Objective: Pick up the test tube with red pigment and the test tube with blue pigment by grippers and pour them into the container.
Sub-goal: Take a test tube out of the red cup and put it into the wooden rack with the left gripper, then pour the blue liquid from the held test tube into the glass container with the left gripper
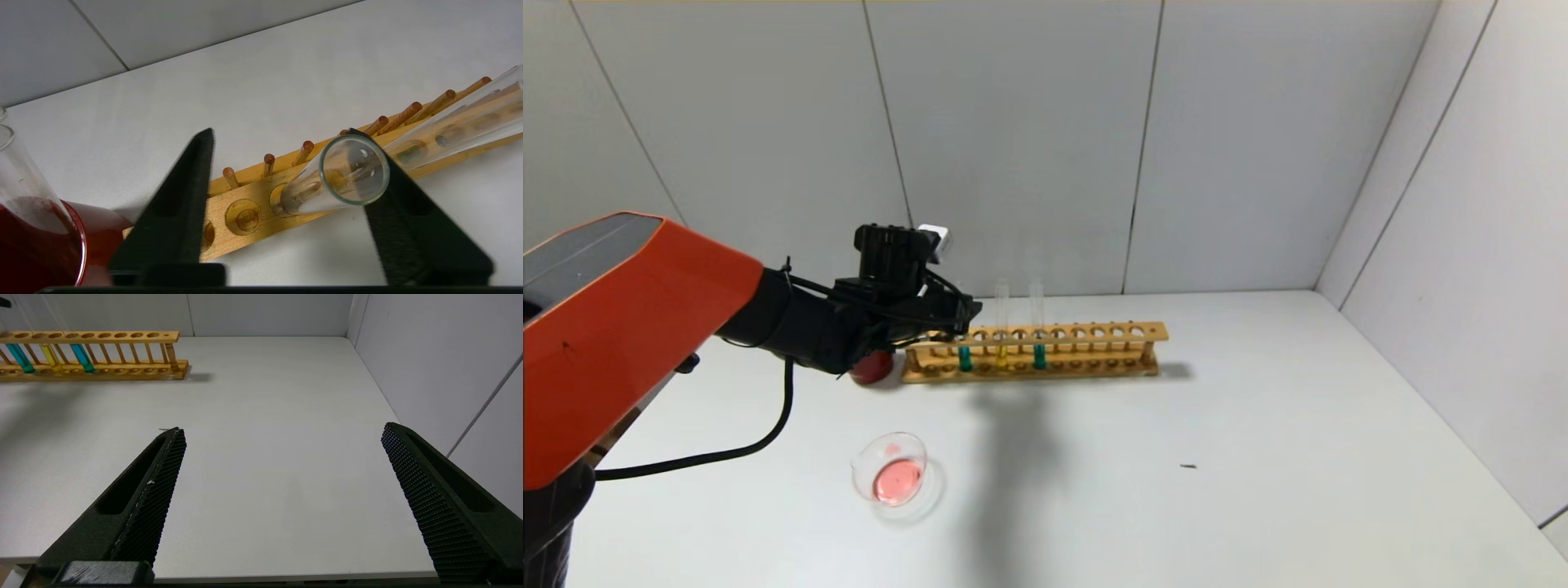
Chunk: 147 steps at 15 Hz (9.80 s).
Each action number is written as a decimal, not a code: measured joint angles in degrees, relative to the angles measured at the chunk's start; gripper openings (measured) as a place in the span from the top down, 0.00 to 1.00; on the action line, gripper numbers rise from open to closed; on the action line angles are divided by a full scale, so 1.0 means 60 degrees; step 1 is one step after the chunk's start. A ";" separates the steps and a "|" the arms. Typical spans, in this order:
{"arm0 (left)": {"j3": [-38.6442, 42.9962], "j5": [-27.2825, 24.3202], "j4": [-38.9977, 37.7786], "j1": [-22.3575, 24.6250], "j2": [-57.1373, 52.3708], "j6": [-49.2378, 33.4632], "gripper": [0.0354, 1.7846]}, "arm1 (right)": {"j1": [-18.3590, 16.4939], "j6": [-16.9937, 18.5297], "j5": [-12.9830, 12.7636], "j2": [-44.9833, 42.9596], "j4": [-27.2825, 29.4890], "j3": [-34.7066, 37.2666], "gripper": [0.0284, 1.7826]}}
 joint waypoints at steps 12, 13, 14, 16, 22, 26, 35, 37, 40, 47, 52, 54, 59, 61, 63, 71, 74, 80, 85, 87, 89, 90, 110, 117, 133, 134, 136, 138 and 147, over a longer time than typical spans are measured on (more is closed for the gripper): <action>-0.0557 0.0012 0.1248 -0.0022 -0.1028 0.0585 0.83 | 0.0000 0.0000 0.0000 0.0000 0.0000 0.0000 0.02; -0.0638 0.0012 0.1441 -0.0026 -0.1331 0.0762 0.83 | 0.0000 0.0000 0.0000 0.0000 0.0000 0.0000 0.02; -0.0689 0.0037 0.1607 -0.0018 -0.1629 0.0931 0.83 | 0.0000 0.0000 -0.0004 0.0000 -0.0004 0.0000 0.02; -0.0725 0.0045 0.1969 -0.0045 -0.2263 0.1207 0.83 | -0.0004 -0.0004 0.0000 0.0000 0.0000 0.0000 0.02; 0.0392 0.0238 0.2493 -0.0008 -0.4222 0.2089 0.83 | 0.0000 0.0000 0.0000 0.0000 0.0000 0.0000 0.02; 0.2804 0.0234 0.1625 0.0349 -0.5506 0.3495 0.83 | 0.0000 0.0000 -0.0004 0.0000 -0.0004 0.0000 0.02; 0.7245 -0.2507 -0.3566 0.2150 -0.6242 0.7877 0.83 | 0.0000 0.0000 -0.0004 0.0000 0.0000 0.0000 0.02; 0.7511 -0.2635 -0.3590 0.2237 -0.6227 0.8704 0.83 | 0.0000 0.0000 -0.0004 0.0000 0.0000 0.0000 0.02; 0.7893 -0.3145 -0.3736 0.2255 -0.6030 0.9876 0.83 | 0.0000 0.0000 0.0000 0.0000 0.0000 0.0000 0.02; 0.9001 -0.3738 -0.7627 0.2274 -0.4372 1.1833 0.83 | 0.0000 0.0000 0.0000 0.0000 0.0000 0.0000 0.02; 0.9364 -0.3838 -0.7962 0.2586 -0.3596 1.2865 0.83 | 0.0000 0.0000 0.0000 0.0000 0.0000 0.0000 0.02; 0.9350 -0.4234 -0.7952 0.2950 -0.3344 1.3629 0.83 | 0.0000 0.0000 -0.0004 0.0000 -0.0004 0.0000 0.02; 0.8873 -0.4464 -0.7926 0.3042 -0.2747 1.4952 0.83 | 0.0000 0.0000 -0.0004 0.0000 0.0000 0.0000 0.02; 0.8844 -0.4460 -0.7922 0.2790 -0.2580 1.5224 0.83 | 0.0000 0.0000 0.0000 0.0000 0.0000 0.0000 0.02; 0.8867 -0.4454 -0.7918 0.2674 -0.2379 1.5716 0.83 | 0.0000 0.0002 0.0000 0.0000 0.0000 0.0000 0.02; 0.9023 -0.4362 -0.7875 0.2660 -0.2139 1.7170 0.83 | 0.0000 0.0000 -0.0004 0.0000 -0.0004 0.0000 0.02; 0.9056 -0.4242 -0.7875 0.2662 -0.2129 1.7396 0.83 | 0.0000 -0.0004 0.0000 0.0000 -0.0004 0.0000 0.02; 0.9045 -0.4212 -0.7839 0.2647 -0.1989 1.8209 0.83 | 0.0000 0.0000 0.0000 0.0000 0.0000 0.0000 0.02; 0.8968 -0.4023 -0.7839 0.2637 -0.1818 1.8572 0.83 | 0.0000 0.0000 0.0000 0.0000 -0.0004 0.0000 0.02; 0.8907 -0.3950 -0.7857 0.2633 -0.1725 1.8729 0.83 | 0.0000 0.0000 -0.0004 0.0000 -0.0004 0.0000 0.02; 0.8885 -0.3936 -0.7861 0.2633 -0.1658 1.9101 0.83 | 0.0000 0.0000 0.0000 0.0000 0.0000 0.0000 0.02; 0.8858 -0.3927 -0.7865 0.2625 -0.1603 1.9147 0.83 | 0.0000 0.0000 -0.0004 0.0000 0.0000 0.0000 0.02; 0.8724 -0.3779 -0.7893 0.2168 -0.1373 2.0438 0.83 | 0.0000 0.0000 -0.0004 0.0000 0.0000 0.0000 0.02; 0.8739 -0.3793 -0.7893 0.1989 -0.1408 2.0521 0.83 | 0.0000 0.0000 0.0000 0.0000 0.0000 0.0000 0.02; 0.8641 -0.4165 -0.8670 0.1640 -0.1694 2.2376 0.83 | 0.0000 -0.0004 0.0000 0.0000 0.0000 0.0000 0.02; 0.8651 -0.4192 -0.8674 0.1627 -0.1764 2.2510 0.83 | 0.0000 0.0000 0.0000 0.0000 0.0000 0.0000 0.02; 0.8767 -0.4198 -0.9005 0.1621 -0.1924 2.2849 0.83 | 0.0000 0.0000 0.0000 0.0000 0.0000 0.0000 0.02; 0.9165 -0.4161 -0.9649 0.1621 -0.2103 2.3296 0.83 | 0.0000 0.0000 0.0000 0.0000 0.0000 0.0000 0.02; 0.9624 -0.3982 -0.9864 0.1443 -0.2448 2.4026 0.83 | 0.0000 0.0000 -0.0004 0.0000 0.0000 0.0000 0.02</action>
